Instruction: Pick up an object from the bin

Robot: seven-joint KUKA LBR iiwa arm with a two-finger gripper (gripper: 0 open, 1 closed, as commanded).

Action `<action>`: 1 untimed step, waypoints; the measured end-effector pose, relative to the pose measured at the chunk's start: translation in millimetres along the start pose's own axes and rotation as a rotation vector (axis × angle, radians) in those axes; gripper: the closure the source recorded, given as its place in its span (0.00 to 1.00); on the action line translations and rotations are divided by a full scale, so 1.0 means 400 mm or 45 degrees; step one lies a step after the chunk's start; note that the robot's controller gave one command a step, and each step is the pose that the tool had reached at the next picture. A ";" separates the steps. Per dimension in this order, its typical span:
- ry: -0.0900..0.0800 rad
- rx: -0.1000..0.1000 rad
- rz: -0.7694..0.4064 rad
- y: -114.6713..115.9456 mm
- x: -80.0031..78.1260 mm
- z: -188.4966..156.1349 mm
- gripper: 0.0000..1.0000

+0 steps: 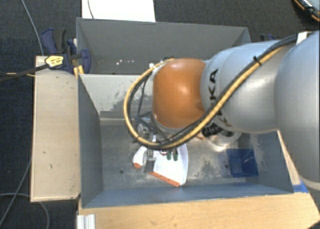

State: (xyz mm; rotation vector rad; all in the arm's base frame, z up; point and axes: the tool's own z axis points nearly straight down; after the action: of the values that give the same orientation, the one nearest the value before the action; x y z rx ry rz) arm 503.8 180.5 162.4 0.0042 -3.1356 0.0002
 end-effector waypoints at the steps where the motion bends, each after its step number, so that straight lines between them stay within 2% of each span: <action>1: -0.010 -0.002 0.007 -0.002 -0.005 -0.010 0.00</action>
Offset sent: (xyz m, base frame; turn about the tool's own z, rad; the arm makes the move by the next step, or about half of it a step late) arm 0.0814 -0.0474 -0.0924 -0.1823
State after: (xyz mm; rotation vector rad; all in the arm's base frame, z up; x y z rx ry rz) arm 506.0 179.7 166.3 -0.0051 -3.1433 -0.0022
